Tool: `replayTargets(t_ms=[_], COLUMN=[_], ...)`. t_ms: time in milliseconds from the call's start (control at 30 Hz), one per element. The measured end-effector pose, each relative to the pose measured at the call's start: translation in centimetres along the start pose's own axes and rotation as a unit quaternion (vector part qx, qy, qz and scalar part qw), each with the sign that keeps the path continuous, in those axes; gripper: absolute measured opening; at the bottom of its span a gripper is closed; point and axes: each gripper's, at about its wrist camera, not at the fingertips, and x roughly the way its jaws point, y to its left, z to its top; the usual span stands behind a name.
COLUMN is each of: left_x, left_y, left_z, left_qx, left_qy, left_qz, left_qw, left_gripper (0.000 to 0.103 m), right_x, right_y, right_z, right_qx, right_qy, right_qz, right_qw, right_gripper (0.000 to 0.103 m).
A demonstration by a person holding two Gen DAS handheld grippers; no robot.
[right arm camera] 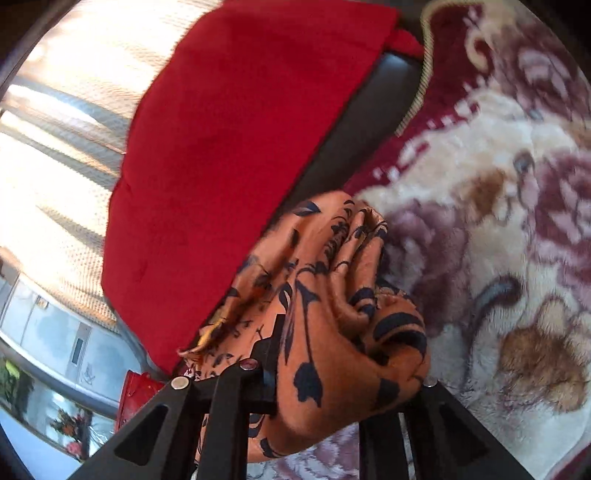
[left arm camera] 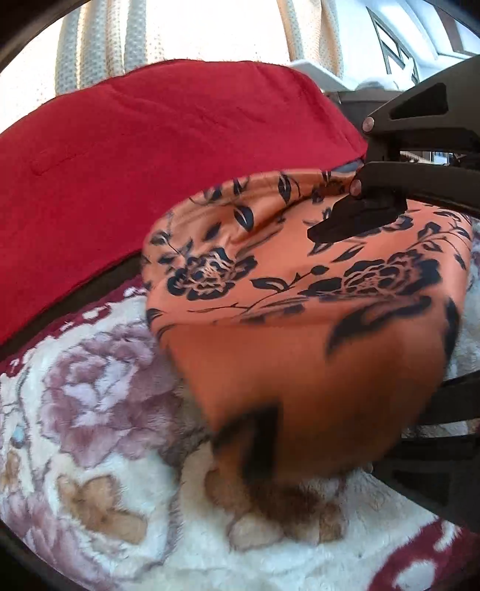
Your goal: Fold small clothes
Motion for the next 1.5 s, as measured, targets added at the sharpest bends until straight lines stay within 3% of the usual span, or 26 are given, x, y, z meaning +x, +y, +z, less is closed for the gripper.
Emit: replayTargets(t_ms=[33,133,200,233,300,333,367,400,467,533,633,733,833,900,933,967,1100,1133,1200,1267,1300,1333,1367,1433,1467,1500], left_x=[0.4,1.2,0.7,-0.1,-1.9,-2.4,-2.8,-1.7,0.8,1.1,-1.7,-4.0,-3.9,-1.7,-1.2,-1.6,-6.6,-9.0,-9.2,-10.5,-10.7,-10.4,-9.5,-6.6,-5.3,-4.1], left_y=[0.0,-0.6,-1.6,-3.2,-5.6,-6.2,-5.8,-4.7,-1.4,0.4,-2.0,-3.6,-3.2,-1.7,-0.8,-0.3,-0.2,-0.7,-1.1,-3.6,-4.8,-4.4,-5.1,-4.7,-4.4,-3.6], left_z=[-0.1,0.8,1.0,1.1,0.9,0.8,0.9,1.1,1.1,0.2,-0.6,-2.7,-4.8,-5.2,-5.3,-5.3,-5.6,-6.3,-5.5,-5.5,-5.8,-5.9,-5.8,-5.9,-5.6,-5.3], left_qx=[0.005,0.012,0.026,0.056,0.120,0.136,0.131,0.108,0.035,0.000,0.063,0.109,0.156,0.133,0.114,0.104,0.122,0.134,0.169,0.226,0.254,0.274,0.294,0.312,0.314,0.311], left_qy=[0.004,0.007,-0.008,-0.026,-0.061,-0.071,-0.065,-0.039,0.035,0.055,0.024,0.005,0.020,0.079,0.105,0.107,0.080,0.061,0.021,-0.035,-0.055,-0.062,-0.064,-0.058,-0.050,-0.035], left_qz=[0.002,0.006,-0.038,-0.058,-0.078,-0.085,-0.073,-0.047,-0.002,-0.002,-0.026,-0.043,0.010,0.054,0.059,0.057,0.073,0.076,0.086,0.096,0.092,0.087,0.085,0.108,0.129,0.158], left_qw=[1.0000,0.9999,0.9989,0.9964,0.9878,0.9845,0.9866,0.9922,0.9988,0.9985,0.9974,0.9931,0.9875,0.9865,0.9861,0.9870,0.9866,0.9861,0.9817,0.9687,0.9611,0.9557,0.9500,0.9421,0.9393,0.9364], left_gripper=[0.058,0.019,0.018,0.017,0.017,0.018,0.018,0.018,0.017,0.017,0.017,0.017,0.018,0.020,0.026,0.036,0.040,0.040,0.040,0.047,0.053,0.064,0.068,0.068,0.068,0.068], right_x=[0.3,2.1,1.9,0.7,-2.4,-3.7,-4.1,-4.0,-2.3,-1.8,-4.3,-9.1,-11.3,-10.7,-10.1,-9.2,-9.6,-9.8,-10.3,-10.2,-10.1,-10.0,-9.6,-10.0,-9.9,-10.2], right_y=[-0.1,-0.9,-0.5,0.1,2.4,3.8,4.4,4.3,1.6,-0.5,-0.1,2.2,0.6,-2.5,-4.2,-6.7,-9.5,-9.7,-10.2,-10.6,-10.6,-10.7,-10.3,-9.9,-9.7,-9.7], right_z=[-0.2,0.1,0.6,0.9,1.2,0.9,0.6,0.5,0.7,0.2,-0.7,-2.0,-3.1,-3.9,-4.2,-4.5,-4.6,-4.6,-4.6,-4.8,-5.0,-5.3,-5.7,-6.0,-6.1,-6.1], right_qx=[0.010,0.017,-0.001,-0.006,-0.043,-0.085,-0.106,-0.110,-0.051,-0.004,-0.028,-0.095,-0.075,-0.028,0.003,0.055,0.100,0.097,0.102,0.106,0.108,0.115,0.120,0.099,0.088,0.084], right_qy=[0.012,0.042,0.025,-0.006,-0.077,-0.111,-0.125,-0.121,-0.059,-0.023,-0.041,-0.093,-0.091,-0.050,-0.025,0.008,0.030,0.032,0.036,0.044,0.047,0.049,0.046,0.017,0.004,-0.005], right_qz=[0.000,0.004,-0.007,0.013,0.057,0.049,0.038,0.030,0.003,-0.015,-0.002,0.015,0.012,-0.015,-0.024,-0.034,-0.006,-0.004,0.006,0.013,0.016,0.024,0.032,0.029,0.017,0.008], right_qw=[1.000,0.999,1.000,1.000,0.994,0.989,0.986,0.986,0.997,1.000,0.999,0.991,0.993,0.998,0.999,0.998,0.995,0.995,0.994,0.993,0.993,0.992,0.991,0.994,0.996,0.996], right_gripper=[0.023,0.025,0.017,0.016,0.015,0.015,0.015,0.015,0.015,0.014,0.014,0.014,0.014,0.015,0.015,0.015,0.021,0.022,0.025,0.033,0.044,0.054,0.061,0.059,0.047,0.027])
